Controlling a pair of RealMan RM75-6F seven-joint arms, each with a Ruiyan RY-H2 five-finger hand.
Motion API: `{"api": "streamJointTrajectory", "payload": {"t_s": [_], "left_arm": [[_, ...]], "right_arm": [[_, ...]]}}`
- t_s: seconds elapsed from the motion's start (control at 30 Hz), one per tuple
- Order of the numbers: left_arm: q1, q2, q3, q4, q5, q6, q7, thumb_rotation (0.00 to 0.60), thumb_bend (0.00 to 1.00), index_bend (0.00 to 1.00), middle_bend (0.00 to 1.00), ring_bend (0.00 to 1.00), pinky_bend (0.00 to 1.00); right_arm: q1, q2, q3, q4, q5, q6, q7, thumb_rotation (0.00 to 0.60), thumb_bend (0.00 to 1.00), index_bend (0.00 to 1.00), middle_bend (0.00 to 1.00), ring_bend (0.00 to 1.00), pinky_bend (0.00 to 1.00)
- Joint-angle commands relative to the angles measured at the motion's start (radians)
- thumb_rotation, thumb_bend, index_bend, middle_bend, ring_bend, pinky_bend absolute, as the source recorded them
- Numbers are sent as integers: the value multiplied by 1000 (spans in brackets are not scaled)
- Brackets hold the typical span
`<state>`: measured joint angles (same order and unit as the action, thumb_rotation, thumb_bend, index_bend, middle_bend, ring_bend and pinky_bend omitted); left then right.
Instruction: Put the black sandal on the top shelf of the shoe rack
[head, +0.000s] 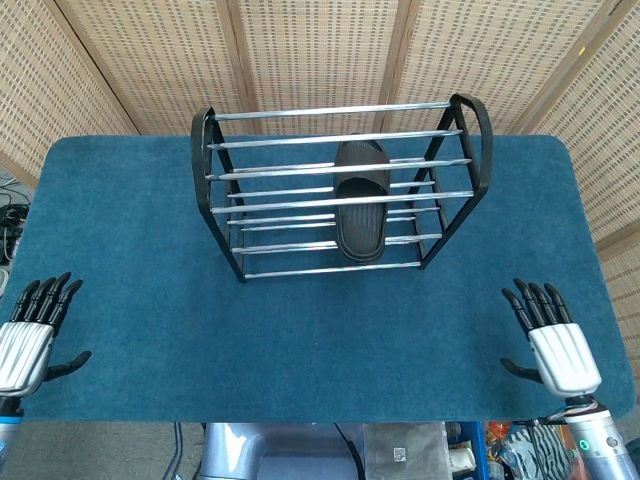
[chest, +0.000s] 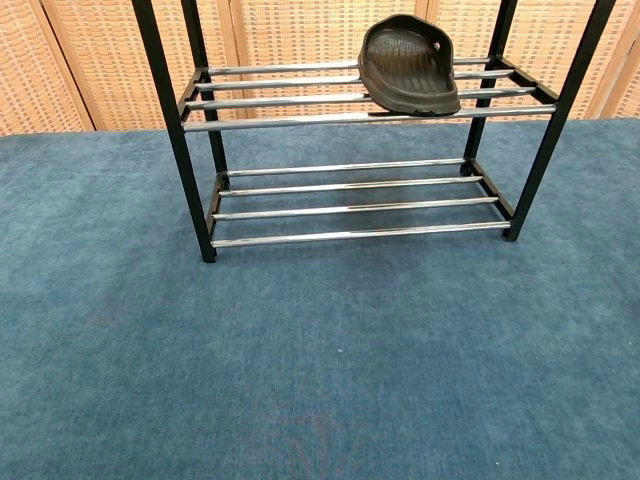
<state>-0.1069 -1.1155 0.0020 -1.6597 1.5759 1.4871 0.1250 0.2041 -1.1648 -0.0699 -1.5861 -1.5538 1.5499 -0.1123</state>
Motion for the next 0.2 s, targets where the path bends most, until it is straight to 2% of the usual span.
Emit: {"api": "streamJointTrajectory", "payload": {"t_s": [0.03,0.2], "left_arm": [[3,-8,3,-4,2,1,17,600,177,0,0,0,0],[3,-11,5,-6,3,-3,29,600,176,0,0,0,0]], "right_arm": [[-38,-11,19,-28,21,38,51,600,0,0,0,0,0],[-60,-11,43,-35,30,58,61,600,0,0,0,0,0]]}}
